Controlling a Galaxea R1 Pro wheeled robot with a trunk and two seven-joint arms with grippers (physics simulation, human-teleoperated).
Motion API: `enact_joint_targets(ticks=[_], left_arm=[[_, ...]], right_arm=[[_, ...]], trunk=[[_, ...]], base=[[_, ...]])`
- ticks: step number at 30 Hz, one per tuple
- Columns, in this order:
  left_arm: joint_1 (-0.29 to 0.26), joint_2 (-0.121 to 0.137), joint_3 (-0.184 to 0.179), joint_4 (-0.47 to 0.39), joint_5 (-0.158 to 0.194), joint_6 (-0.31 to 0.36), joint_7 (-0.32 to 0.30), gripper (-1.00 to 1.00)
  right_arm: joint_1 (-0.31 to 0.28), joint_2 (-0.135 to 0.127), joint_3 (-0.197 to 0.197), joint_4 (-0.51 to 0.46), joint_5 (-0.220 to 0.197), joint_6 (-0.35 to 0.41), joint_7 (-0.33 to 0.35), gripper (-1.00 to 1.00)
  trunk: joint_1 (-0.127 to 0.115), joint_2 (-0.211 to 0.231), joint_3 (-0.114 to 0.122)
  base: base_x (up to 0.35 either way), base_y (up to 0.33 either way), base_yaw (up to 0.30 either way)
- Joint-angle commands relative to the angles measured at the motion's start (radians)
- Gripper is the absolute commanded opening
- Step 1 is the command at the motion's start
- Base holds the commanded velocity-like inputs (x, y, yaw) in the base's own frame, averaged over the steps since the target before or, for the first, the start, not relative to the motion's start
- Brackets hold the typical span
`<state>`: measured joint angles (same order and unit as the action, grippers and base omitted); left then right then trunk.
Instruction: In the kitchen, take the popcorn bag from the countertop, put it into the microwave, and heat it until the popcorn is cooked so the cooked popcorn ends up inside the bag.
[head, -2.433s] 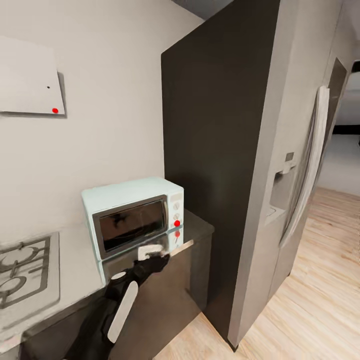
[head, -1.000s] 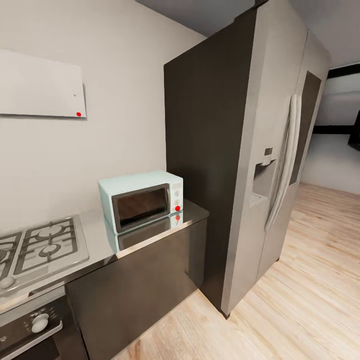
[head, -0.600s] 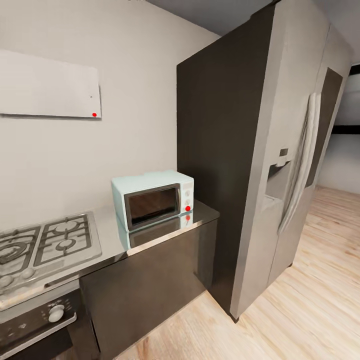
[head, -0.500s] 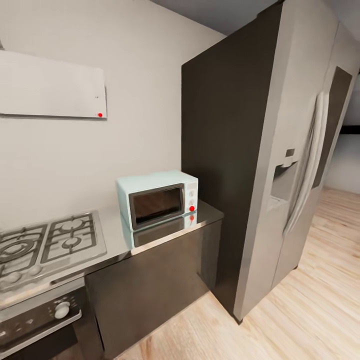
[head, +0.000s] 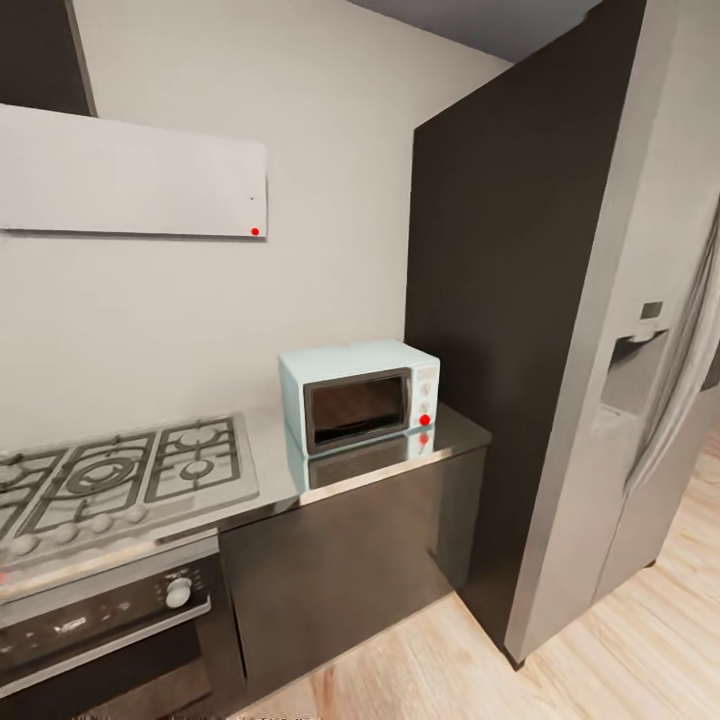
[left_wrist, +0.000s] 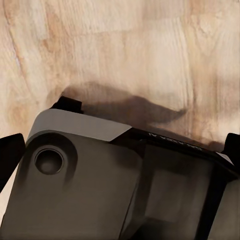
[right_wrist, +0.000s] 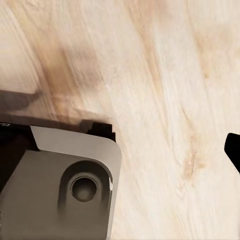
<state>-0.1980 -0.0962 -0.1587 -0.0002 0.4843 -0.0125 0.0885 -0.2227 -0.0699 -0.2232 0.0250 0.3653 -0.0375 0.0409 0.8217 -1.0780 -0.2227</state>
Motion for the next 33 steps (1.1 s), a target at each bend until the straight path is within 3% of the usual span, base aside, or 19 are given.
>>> enact_joint_targets(ticks=[1,33], left_arm=[[-0.001,0.000,-0.008,0.000,0.008,-0.001,0.004,1.00],[-0.001,0.003,-0.008,0.000,0.011,-0.001,0.004,1.00]], right_arm=[[-0.001,0.000,-0.008,0.003,0.007,-0.004,0.002,1.00],[-0.001,-0.001,-0.008,0.004,-0.002,-0.002,0.002,1.00]], trunk=[[0.000,-0.001,-0.001],[0.000,-0.001,-0.001]], base=[[0.000,0.000,0.275],[0.000,0.000,0.276]])
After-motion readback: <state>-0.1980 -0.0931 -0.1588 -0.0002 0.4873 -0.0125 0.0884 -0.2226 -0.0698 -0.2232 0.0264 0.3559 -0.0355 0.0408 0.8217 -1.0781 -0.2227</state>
